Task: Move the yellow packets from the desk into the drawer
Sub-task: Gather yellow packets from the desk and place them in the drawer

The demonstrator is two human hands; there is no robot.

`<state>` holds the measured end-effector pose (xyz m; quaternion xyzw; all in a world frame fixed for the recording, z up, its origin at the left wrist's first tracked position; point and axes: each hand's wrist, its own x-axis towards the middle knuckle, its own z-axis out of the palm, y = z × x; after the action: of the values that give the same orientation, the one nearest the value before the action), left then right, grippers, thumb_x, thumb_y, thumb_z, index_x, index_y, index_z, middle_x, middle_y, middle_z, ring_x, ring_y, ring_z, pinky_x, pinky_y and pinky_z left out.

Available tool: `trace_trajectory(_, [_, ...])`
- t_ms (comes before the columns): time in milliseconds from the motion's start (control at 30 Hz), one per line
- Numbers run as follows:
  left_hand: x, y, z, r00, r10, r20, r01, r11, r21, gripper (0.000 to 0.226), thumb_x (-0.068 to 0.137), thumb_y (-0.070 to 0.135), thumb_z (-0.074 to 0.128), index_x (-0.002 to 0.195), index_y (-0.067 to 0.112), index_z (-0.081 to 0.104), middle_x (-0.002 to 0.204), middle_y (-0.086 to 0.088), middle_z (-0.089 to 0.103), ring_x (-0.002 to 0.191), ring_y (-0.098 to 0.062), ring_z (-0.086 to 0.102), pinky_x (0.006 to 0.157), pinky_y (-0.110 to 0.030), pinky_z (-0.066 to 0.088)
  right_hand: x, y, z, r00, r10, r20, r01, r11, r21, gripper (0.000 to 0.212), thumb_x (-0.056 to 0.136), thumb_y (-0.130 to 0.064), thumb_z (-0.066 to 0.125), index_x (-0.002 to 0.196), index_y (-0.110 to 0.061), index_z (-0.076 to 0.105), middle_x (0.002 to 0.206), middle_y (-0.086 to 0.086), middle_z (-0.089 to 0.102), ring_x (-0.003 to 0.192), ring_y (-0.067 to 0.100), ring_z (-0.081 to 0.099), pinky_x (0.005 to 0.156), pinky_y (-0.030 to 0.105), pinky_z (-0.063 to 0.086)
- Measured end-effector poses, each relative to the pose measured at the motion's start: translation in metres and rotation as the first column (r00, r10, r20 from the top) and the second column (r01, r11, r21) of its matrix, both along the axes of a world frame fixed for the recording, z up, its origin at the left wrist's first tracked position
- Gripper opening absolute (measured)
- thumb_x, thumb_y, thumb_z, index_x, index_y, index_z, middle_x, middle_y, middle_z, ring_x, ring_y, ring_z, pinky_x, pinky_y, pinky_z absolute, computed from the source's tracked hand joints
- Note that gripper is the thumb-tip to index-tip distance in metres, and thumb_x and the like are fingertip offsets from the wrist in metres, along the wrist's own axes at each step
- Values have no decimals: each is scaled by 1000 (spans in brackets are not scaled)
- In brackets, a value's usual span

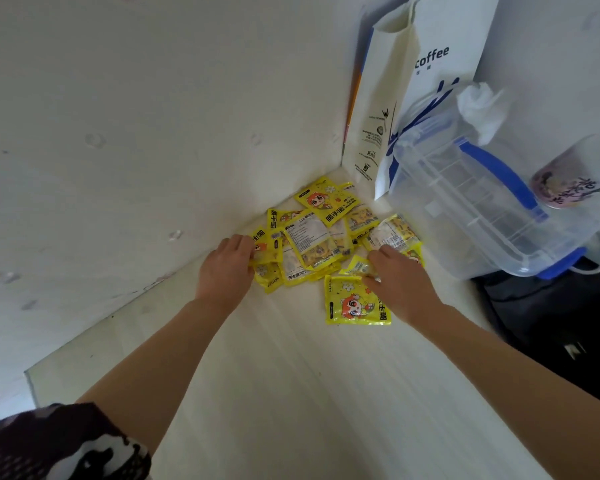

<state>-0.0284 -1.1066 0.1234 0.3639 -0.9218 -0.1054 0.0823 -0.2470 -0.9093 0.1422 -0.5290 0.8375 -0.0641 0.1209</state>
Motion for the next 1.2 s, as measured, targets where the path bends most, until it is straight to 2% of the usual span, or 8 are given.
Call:
trace_trajectory(133, [2, 7, -17, 996, -57, 63, 51, 994, 93, 40, 80, -3, 59, 118, 6, 56, 118, -11, 62, 100, -35, 62, 74, -38, 49, 17, 12, -13, 998, 68, 2, -68, 997, -36, 21, 85, -26, 68, 99, -13, 58, 96, 4, 60, 70, 28, 61, 52, 31, 44])
trace_trajectory(300, [8, -1, -22, 968, -192, 160, 161, 969, 187, 72, 74, 7, 62, 142, 15, 40, 143, -7, 45, 128, -30, 47, 101, -41, 42, 31, 29, -35, 988, 134, 72, -135, 991, 11, 60, 68, -34, 82, 118, -12, 57, 120, 10, 58, 104, 30, 61, 85, 41, 54])
trace_trajectory(467, [6, -8, -22, 931, -283, 230, 245, 952, 183, 71, 80, 31, 67, 144, 17, 40, 150, -2, 37, 138, -26, 36, 111, -44, 34, 39, 29, -38, 988, 152, -10, -151, 988, 41, 74, 60, -42, 85, 121, -12, 55, 120, 14, 58, 109, 34, 60, 87, 46, 54])
trace_trajectory(567, [2, -11, -23, 917, -302, 259, 276, 952, 131, 70, 78, 32, 71, 141, 14, 45, 148, -4, 42, 135, -28, 41, 107, -44, 38, 40, 25, -39, 985, 161, -70, -156, 986, 65, 72, 61, -43, 84, 120, -11, 58, 116, 13, 60, 104, 34, 62, 81, 46, 55])
trace_trajectory(833, [-7, -9, -29, 856, -315, 410, 381, 920, -90, 68, 54, 31, 84, 112, 4, 61, 110, -15, 66, 89, -37, 65, 61, -40, 57, 47, 14, -43, 979, 127, -158, -105, 985, 140, 77, 43, -5, 86, 115, -12, 58, 107, 11, 62, 98, 34, 63, 82, 46, 54])
trace_trajectory(967, [-10, -14, -30, 835, -332, 439, 410, 908, -91, 72, 57, 37, 82, 117, 6, 56, 111, -16, 62, 91, -38, 62, 68, -45, 56, 48, 11, -45, 982, 99, -161, -76, 987, 143, 71, 49, -4, 83, 115, -12, 58, 106, 11, 62, 95, 34, 63, 79, 45, 54])
trace_trajectory(1100, [-2, -15, -26, 841, -357, 407, 400, 917, -20, 86, 67, 62, 71, 135, 18, 44, 136, -7, 48, 120, -34, 49, 89, -50, 49, 49, 12, -46, 982, 90, -166, -68, 988, 136, 68, 54, -3, 81, 117, -12, 57, 109, 13, 61, 99, 36, 62, 83, 46, 53])
trace_trajectory(1200, [4, -6, -25, 848, -361, 388, 408, 912, -42, 76, 68, 63, 69, 127, 19, 54, 129, -5, 55, 113, -34, 55, 89, -48, 49, 49, 11, -46, 981, 87, -173, -66, 990, 127, 67, 52, -3, 81, 115, -12, 59, 106, 12, 62, 96, 35, 63, 81, 45, 54])
